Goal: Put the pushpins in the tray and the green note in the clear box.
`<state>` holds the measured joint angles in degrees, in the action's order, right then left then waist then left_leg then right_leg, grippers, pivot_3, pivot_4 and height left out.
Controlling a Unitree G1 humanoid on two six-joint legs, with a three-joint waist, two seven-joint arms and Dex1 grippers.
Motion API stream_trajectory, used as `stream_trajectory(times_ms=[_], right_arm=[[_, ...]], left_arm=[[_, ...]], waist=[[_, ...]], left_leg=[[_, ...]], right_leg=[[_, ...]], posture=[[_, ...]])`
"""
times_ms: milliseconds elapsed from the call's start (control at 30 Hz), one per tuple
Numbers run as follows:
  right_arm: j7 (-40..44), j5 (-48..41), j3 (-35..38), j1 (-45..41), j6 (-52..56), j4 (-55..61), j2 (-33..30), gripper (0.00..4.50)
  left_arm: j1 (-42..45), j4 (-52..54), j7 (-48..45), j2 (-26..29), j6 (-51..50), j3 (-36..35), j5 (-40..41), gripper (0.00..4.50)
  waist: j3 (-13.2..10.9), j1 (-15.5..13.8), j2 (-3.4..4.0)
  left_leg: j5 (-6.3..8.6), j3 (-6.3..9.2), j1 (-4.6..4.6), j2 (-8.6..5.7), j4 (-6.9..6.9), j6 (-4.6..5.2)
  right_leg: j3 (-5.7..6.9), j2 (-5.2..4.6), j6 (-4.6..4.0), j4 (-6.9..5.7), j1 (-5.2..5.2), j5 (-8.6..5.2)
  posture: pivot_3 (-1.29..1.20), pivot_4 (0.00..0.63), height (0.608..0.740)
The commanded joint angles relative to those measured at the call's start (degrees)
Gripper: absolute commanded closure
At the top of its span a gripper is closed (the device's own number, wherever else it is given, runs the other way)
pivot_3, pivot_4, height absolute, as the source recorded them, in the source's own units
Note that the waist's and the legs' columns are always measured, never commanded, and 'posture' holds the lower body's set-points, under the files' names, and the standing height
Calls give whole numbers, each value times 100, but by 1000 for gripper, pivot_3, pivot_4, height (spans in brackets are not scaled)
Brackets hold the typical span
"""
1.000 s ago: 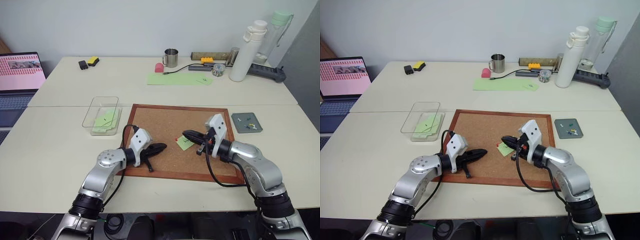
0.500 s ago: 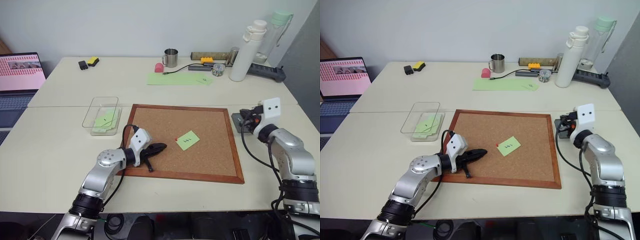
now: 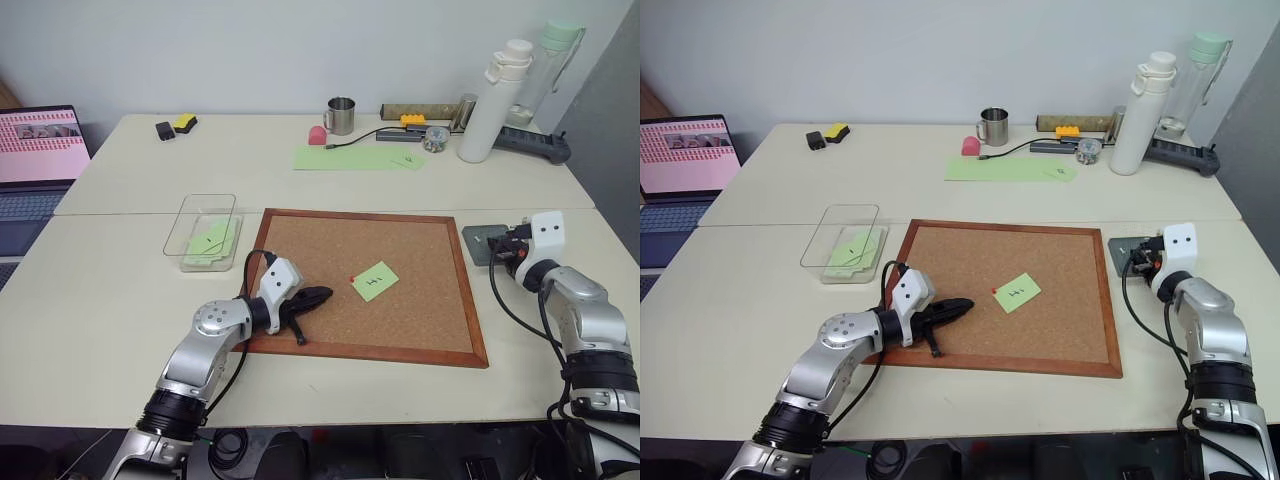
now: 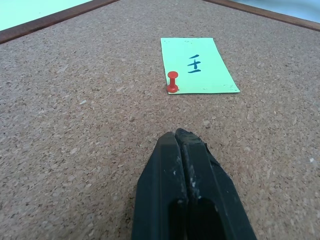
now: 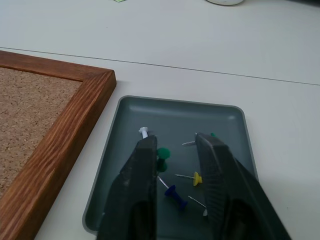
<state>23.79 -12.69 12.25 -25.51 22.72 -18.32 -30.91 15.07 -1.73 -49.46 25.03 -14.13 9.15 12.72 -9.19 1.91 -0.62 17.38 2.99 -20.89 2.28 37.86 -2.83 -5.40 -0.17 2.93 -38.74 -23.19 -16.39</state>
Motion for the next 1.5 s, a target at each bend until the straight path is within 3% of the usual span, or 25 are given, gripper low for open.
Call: stream_trajectory(times_ms=[33,300,433,633,800,1067,1467,1500], right_arm=[[69,-43,99,-162,-189,60,-38,2077],[252,-68,51,-104,-238,262,-61,541],[563,-120,-120,-37,-362,681,-25,541],[1540,-904,-771,243,273,2213,267,541],[1558,-938,-1521,395,599,2842,675,541],[1391,-434,-2345,318,504,2510,1182,541],[1410,-36,-2524,-52,104,1485,1593,541],[1424,-25,-2519,-73,77,1419,1630,903]], left_arm=[[-164,-67,-30,91,-129,99,-106,4500],[-116,-101,-26,54,-136,123,-112,4500],[-100,-113,-25,41,-135,131,-113,4500],[-79,-139,-24,34,-139,119,-108,4500],[-38,-169,-3,7,-146,126,-106,4500],[-76,-113,39,-22,-157,138,-108,4500],[-180,43,114,4,-237,107,-78,4500],[-187,52,121,12,-244,102,-77,4500]], waist=[[0,0,0],[0,0,0],[0,0,0],[0,-4,0],[0,-7,0],[0,-10,0],[0,-6,0],[0,-5,0]], left_leg=[[0,0,0,0,0,0],[0,0,0,0,0,1],[0,0,0,0,0,1],[0,5,0,2,0,1],[0,8,-2,2,1,1],[0,9,-2,1,3,0],[0,11,-1,2,3,0],[0,11,-1,2,2,0]], right_leg=[[0,0,0,0,0,0],[0,0,0,0,0,0],[0,0,0,0,0,0],[4,1,0,-1,0,0],[8,1,0,0,0,0],[11,0,0,0,0,0],[12,0,0,-1,-1,0],[12,0,0,-1,-1,0]], posture=[[0,150,740],[0,150,740],[0,150,740],[0,150,740],[0,150,740],[0,150,740],[0,150,740],[0,150,740]])
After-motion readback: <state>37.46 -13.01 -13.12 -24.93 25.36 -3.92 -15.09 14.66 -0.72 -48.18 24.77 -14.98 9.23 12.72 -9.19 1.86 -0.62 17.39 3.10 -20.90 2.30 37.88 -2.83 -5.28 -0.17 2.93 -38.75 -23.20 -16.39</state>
